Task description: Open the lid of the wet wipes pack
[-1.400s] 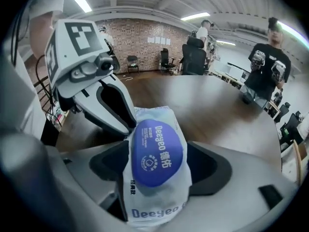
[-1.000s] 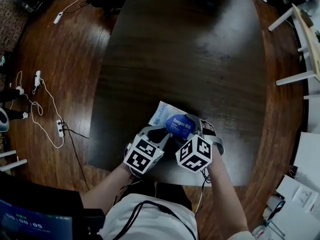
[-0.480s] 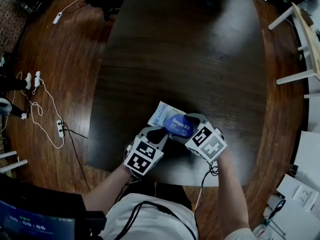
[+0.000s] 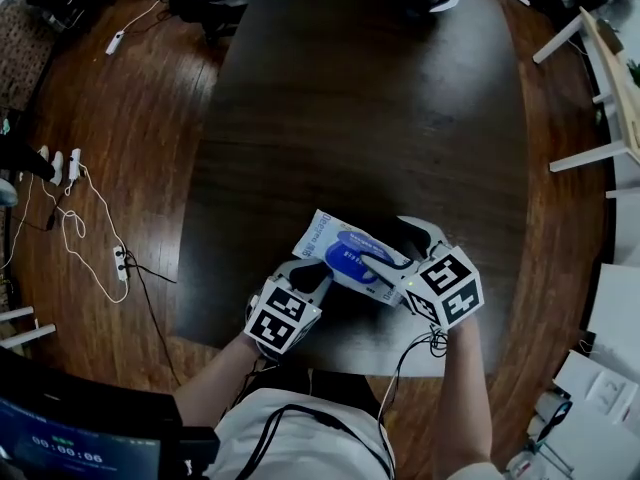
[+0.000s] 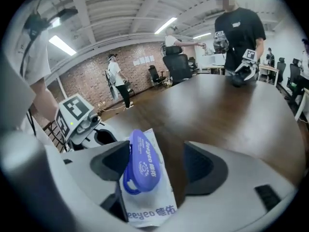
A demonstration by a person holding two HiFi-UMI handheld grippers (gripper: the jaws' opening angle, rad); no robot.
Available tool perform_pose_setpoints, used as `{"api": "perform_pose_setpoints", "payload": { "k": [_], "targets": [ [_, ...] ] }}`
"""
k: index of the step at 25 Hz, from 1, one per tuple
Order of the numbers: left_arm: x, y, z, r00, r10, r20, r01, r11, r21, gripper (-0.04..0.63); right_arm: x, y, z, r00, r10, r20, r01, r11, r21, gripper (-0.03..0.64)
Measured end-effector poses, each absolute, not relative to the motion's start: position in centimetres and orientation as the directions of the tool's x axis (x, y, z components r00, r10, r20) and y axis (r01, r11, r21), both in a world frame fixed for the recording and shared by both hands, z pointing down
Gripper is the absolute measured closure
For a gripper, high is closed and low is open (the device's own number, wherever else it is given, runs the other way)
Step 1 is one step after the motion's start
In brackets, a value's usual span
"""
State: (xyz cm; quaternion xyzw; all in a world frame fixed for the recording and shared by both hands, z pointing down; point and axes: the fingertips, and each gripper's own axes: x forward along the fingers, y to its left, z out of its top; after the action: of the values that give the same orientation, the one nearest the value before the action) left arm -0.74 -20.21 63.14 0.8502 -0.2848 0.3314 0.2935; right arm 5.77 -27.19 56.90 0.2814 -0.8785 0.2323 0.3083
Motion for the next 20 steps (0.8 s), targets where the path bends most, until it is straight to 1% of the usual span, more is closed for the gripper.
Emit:
{"api": "perform_pose_setpoints", "payload": {
  "k": [5, 6, 8, 9, 13, 16, 19, 20],
  "targets": [
    [-0.8, -20.3, 62.9, 0.631, -0.327, 0.703, -0.704, -0.621, 0.344, 0.535, 9.0, -29.9, 57.4, -0.557, -0.465, 0.688, -0.721, 0.683, -0.122, 0.262],
    [-0.8, -20.3, 62.8, 0.633, -0.337, 0.697, -0.706, -0.621, 0.341, 0.535, 9.6, -30.3, 57.5, -0.541, -0.489, 0.684, -0.737, 0.668, -0.106, 0.274],
    [-0.7, -20.3, 62.5, 0.638, -0.354, 0.684, -0.704, -0.626, 0.334, 0.536, 10.5, -31.2, 57.9, -0.514, -0.536, 0.67, -0.771, 0.631, -0.086, 0.331],
    [-0.7, -20.3, 62.4, 0.641, -0.358, 0.679, -0.703, -0.628, 0.333, 0.535, 10.9, -31.6, 58.2, -0.501, -0.553, 0.666, -0.785, 0.614, -0.081, 0.331],
    [-0.8, -20.5, 62.1, 0.649, -0.367, 0.667, -0.697, -0.637, 0.329, 0.535, 11.7, -32.8, 59.9, -0.466, -0.588, 0.661, -0.821, 0.565, -0.076, 0.331],
    [0.1, -20.1, 61.5, 0.674, -0.361, 0.645, -0.68, -0.644, 0.35, 0.535, 11.6, -33.0, 60.3, -0.456, -0.606, 0.652, -0.825, 0.562, -0.055, 0.334],
    [1.2, -19.7, 61.2, 0.69, -0.349, 0.635, -0.665, -0.652, 0.365, 0.535, 10.9, -33.3, 60.3, -0.449, -0.632, 0.631, -0.828, 0.56, -0.028, 0.373],
    [1.6, -19.6, 61.1, 0.691, -0.348, 0.633, -0.661, -0.659, 0.359, 0.535, 10.8, -33.3, 60.3, -0.446, -0.637, 0.629, -0.829, 0.559, -0.02, 0.374]
  ]
}}
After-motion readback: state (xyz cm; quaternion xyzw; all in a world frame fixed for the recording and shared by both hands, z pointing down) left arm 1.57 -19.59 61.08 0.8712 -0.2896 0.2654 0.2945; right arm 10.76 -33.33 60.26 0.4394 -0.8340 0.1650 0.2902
